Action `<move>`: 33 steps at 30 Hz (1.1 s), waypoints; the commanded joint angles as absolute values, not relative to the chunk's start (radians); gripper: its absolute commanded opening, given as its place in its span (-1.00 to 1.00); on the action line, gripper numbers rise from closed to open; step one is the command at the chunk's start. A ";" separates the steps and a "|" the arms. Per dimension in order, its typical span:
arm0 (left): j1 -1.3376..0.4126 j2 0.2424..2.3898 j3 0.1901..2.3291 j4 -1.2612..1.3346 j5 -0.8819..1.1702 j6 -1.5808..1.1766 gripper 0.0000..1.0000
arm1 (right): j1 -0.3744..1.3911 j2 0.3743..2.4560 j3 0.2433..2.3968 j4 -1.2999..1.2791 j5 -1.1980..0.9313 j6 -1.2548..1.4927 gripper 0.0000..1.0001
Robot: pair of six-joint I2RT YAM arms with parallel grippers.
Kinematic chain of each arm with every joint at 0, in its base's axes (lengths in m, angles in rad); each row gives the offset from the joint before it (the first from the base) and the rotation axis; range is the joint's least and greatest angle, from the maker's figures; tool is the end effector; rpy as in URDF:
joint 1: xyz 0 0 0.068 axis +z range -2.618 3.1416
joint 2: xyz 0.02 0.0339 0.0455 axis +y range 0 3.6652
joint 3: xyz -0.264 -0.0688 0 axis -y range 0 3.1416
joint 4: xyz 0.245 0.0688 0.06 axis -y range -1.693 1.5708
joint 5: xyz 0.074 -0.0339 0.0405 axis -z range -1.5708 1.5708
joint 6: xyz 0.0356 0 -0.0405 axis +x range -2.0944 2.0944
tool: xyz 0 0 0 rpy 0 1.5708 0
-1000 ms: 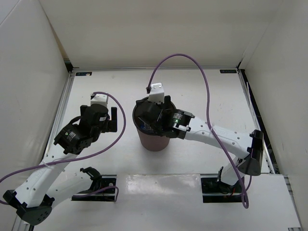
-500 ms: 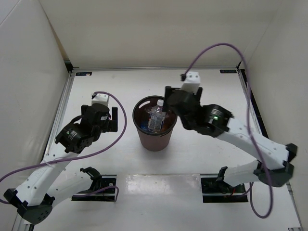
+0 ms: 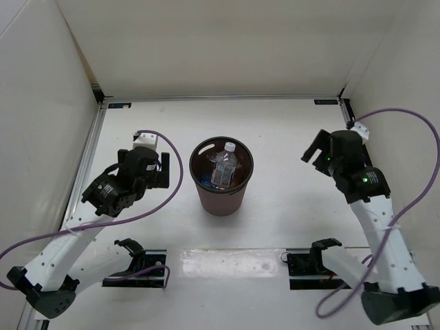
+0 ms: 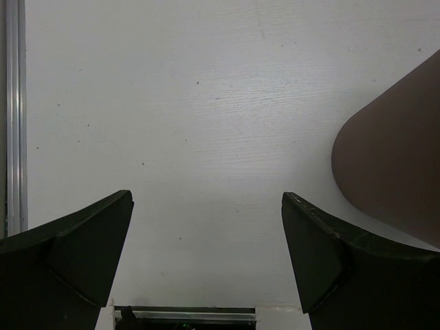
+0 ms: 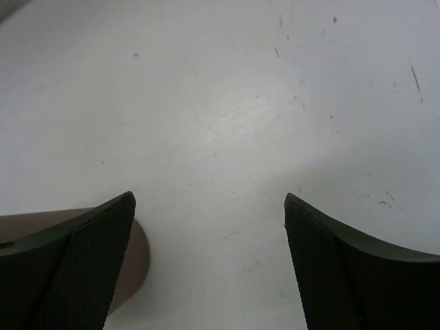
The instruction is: Put the plastic bottles in the bin
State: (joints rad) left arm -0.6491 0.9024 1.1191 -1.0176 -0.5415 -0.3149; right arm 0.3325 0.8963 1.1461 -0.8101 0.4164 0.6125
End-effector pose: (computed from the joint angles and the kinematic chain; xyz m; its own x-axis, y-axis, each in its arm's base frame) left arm 0.1350 -0.0794 0.3569 -0.6158 0.1341 -0.7764 0.0436 0.9897 0.1363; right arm 0.1635 0.0412 0.3818 -0.3964 0.4194 -0.8167 0.3095 0.8985 0.3111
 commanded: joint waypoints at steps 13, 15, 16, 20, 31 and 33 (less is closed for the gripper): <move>-0.646 0.925 1.121 -1.017 -0.551 -0.310 1.00 | 0.045 1.029 0.966 -0.747 0.094 0.423 0.81; -0.644 0.927 1.121 -1.022 -0.551 -0.311 1.00 | 0.025 1.028 0.930 -0.730 0.113 0.413 0.81; -0.646 0.928 1.120 -1.022 -0.551 -0.313 1.00 | 0.011 1.026 0.920 -0.721 0.114 0.416 0.81; -0.644 0.933 1.123 -1.020 -0.552 -0.311 1.00 | -0.029 0.982 0.836 -0.634 0.066 0.407 0.81; -0.644 0.940 1.121 -1.022 -0.561 -0.310 1.00 | -0.081 0.825 0.693 -0.523 0.077 0.405 0.81; -0.644 0.940 1.123 -1.025 -0.564 -0.313 1.00 | -0.043 0.819 0.683 -0.509 0.101 0.422 0.81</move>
